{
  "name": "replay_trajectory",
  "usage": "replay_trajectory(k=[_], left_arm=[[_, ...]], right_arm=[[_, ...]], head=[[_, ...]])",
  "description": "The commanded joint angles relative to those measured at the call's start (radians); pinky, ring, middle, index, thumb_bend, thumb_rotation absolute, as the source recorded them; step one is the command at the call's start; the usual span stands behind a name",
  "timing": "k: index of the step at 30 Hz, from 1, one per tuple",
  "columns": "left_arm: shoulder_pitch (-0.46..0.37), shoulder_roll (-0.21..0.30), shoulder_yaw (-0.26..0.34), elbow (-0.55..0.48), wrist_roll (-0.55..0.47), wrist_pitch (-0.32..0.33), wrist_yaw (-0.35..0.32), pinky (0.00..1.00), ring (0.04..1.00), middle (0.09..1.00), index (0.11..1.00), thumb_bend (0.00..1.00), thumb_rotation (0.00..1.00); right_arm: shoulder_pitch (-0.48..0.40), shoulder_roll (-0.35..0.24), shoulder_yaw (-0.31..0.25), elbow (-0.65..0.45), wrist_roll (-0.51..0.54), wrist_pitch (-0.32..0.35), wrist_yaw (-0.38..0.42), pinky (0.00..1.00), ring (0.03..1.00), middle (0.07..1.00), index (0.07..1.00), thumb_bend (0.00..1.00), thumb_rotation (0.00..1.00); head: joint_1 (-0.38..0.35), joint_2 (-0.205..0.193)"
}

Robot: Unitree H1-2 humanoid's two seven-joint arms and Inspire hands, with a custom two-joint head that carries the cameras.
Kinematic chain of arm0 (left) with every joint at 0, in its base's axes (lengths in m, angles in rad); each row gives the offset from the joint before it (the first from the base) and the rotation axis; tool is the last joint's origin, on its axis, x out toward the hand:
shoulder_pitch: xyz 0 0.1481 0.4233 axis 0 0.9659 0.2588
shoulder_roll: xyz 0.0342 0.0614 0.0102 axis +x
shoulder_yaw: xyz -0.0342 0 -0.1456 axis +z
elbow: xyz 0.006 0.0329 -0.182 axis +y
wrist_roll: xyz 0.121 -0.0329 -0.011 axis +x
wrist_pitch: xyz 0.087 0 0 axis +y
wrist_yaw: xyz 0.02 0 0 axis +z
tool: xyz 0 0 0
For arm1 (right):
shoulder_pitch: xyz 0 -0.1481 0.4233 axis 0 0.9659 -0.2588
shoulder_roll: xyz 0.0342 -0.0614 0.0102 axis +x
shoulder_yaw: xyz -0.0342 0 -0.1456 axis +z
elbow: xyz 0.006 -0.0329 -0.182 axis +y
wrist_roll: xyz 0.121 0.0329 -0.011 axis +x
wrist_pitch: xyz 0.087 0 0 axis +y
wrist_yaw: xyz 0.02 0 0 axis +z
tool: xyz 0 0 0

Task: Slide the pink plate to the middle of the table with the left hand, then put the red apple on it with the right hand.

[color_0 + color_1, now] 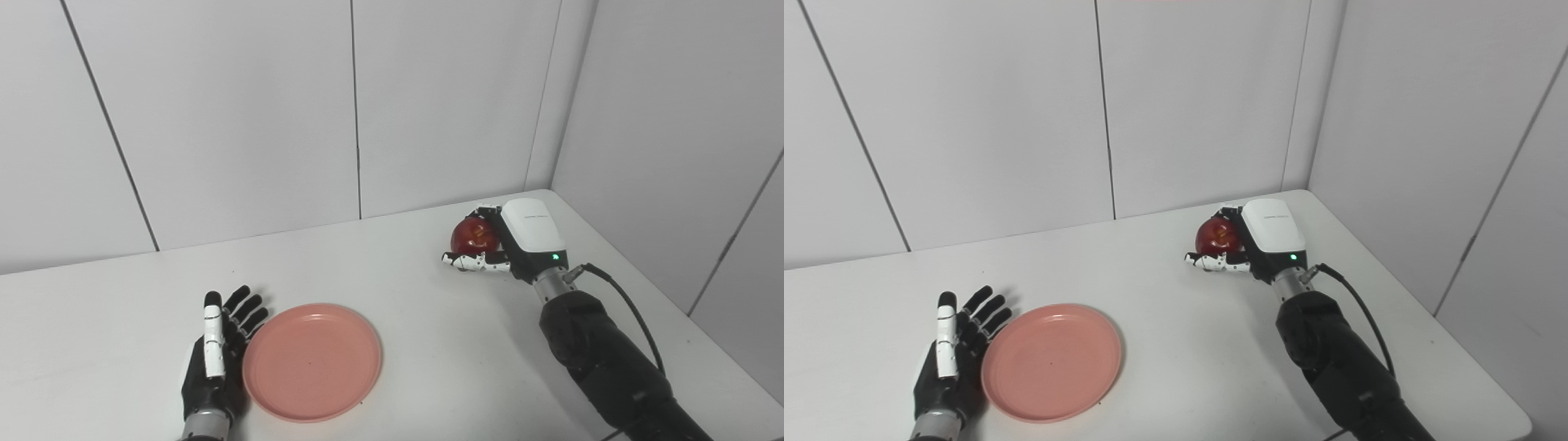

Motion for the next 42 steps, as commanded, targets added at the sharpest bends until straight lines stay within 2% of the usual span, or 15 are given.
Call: replay_trajectory(k=[1,4,8,15,23,35,42], left_arm=[[-0.008,-0.026,-0.003,-0.001,0.001,0.007,0.010,0.83,0.823,0.825,0.787,0.64,0.96],[-0.010,-0.043,-0.001,0.010,-0.002,0.005,0.019,0.84,0.830,0.829,0.790,0.65,0.95],[-0.009,-0.056,-0.009,0.016,0.005,-0.007,0.027,0.84,0.833,0.829,0.794,0.65,0.95],[-0.009,-0.065,-0.023,0.026,0.009,-0.027,0.037,0.84,0.838,0.839,0.799,0.63,0.96],[-0.014,-0.067,-0.035,0.048,0.014,-0.049,0.050,0.84,0.840,0.845,0.805,0.63,0.97],[-0.019,-0.074,-0.039,0.062,0.004,-0.062,0.061,0.83,0.832,0.837,0.786,0.63,0.94],[-0.024,-0.071,-0.039,0.078,0.014,-0.072,0.074,0.83,0.828,0.831,0.778,0.64,0.95]], right_arm=[[-0.063,-0.025,-0.006,-0.043,0.004,-0.041,0.005,0.09,0.143,0.229,0.491,0.46,0.69],[-0.073,-0.015,-0.003,-0.044,0.008,-0.057,0.009,0.09,0.144,0.226,0.441,0.47,0.72],[-0.084,-0.002,0.012,-0.040,-0.001,-0.070,0.009,0.08,0.139,0.221,0.488,0.49,0.77],[-0.098,0.025,0.045,-0.045,-0.009,-0.076,0.019,0.08,0.134,0.217,0.492,0.50,0.72],[-0.094,0.049,0.056,-0.100,-0.014,-0.064,0.071,0.08,0.139,0.224,0.493,0.48,0.68],[-0.092,0.073,0.071,-0.192,-0.016,-0.083,0.134,0.08,0.139,0.225,0.498,0.49,0.71],[-0.100,0.098,0.096,-0.224,-0.016,-0.093,0.158,0.08,0.142,0.230,0.512,0.48,0.63]], head=[[0.011,0.000],[0.050,0.001],[0.082,0.003],[0.126,0.007],[0.168,0.008],[0.188,0.016],[0.204,0.014]])
